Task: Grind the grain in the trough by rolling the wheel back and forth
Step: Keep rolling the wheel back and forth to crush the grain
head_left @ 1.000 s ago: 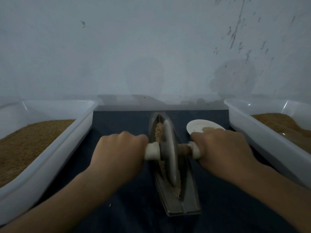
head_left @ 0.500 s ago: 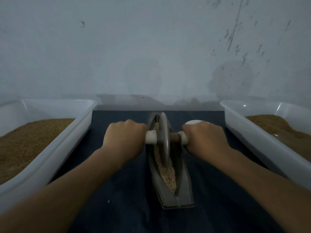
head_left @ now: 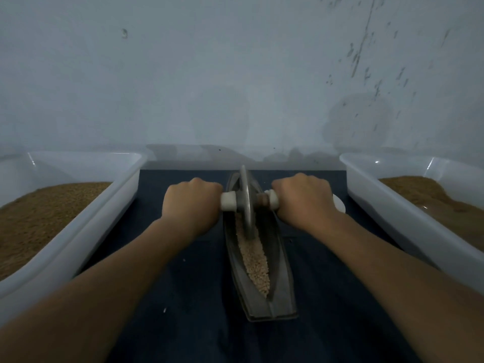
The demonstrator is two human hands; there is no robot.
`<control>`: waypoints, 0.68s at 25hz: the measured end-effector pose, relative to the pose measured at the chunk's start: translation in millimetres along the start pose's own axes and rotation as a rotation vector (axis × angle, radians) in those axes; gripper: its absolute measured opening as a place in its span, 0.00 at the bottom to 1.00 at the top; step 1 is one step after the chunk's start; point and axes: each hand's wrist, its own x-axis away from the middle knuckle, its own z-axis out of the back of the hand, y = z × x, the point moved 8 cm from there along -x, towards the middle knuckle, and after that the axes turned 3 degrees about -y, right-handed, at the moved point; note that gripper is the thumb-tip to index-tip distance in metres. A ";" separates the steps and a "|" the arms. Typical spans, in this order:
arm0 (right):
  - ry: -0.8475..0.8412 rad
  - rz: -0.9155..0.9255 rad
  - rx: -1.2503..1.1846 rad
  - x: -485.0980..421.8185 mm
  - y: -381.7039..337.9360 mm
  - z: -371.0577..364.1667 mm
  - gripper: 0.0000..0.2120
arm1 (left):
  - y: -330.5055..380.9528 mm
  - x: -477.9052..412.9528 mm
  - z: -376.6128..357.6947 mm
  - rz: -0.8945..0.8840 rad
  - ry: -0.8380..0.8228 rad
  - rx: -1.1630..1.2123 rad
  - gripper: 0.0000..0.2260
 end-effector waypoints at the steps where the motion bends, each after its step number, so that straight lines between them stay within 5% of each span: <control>1: 0.003 0.045 0.004 15.0 -1.7 0.9 0.13 | 1.6 15.8 3.9 -0.031 0.059 -0.022 0.04; 6: 0.223 0.154 0.066 77.1 1.7 19.6 0.16 | 9.5 64.5 31.0 -0.225 0.290 -0.055 0.22; 10: 0.040 0.008 -0.042 26.2 3.2 -8.8 0.14 | 11.4 11.3 3.9 -0.091 0.086 -0.107 0.05; 13: -0.039 -0.047 -0.069 -6.8 4.3 -14.9 0.08 | 8.5 -21.3 3.9 -0.044 -0.042 -0.058 0.07; 17: 0.048 0.102 0.008 38.8 1.1 -5.2 0.17 | 10.9 34.8 15.8 -0.122 0.137 -0.053 0.08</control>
